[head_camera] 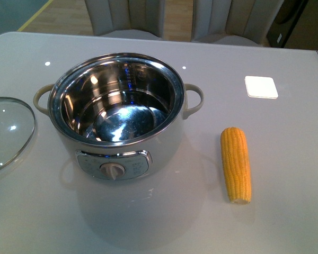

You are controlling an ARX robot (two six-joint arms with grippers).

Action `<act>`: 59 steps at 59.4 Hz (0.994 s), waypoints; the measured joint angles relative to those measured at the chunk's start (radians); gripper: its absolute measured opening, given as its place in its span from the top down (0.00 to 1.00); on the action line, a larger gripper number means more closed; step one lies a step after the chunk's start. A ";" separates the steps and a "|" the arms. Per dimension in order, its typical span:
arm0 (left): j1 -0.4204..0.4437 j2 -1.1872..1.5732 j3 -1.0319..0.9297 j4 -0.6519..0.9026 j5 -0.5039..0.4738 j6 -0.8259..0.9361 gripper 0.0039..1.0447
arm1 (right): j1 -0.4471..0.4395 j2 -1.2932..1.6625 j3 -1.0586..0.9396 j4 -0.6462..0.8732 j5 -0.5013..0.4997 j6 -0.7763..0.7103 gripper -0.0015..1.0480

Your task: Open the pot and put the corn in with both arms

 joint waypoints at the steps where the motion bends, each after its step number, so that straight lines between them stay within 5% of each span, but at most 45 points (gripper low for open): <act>1: 0.000 -0.013 0.000 -0.011 0.000 0.000 0.97 | 0.000 0.000 0.000 0.000 0.000 0.000 0.08; 59: 0.000 -0.552 0.000 -0.546 0.000 0.000 0.97 | 0.000 0.000 0.000 0.000 0.000 0.000 0.08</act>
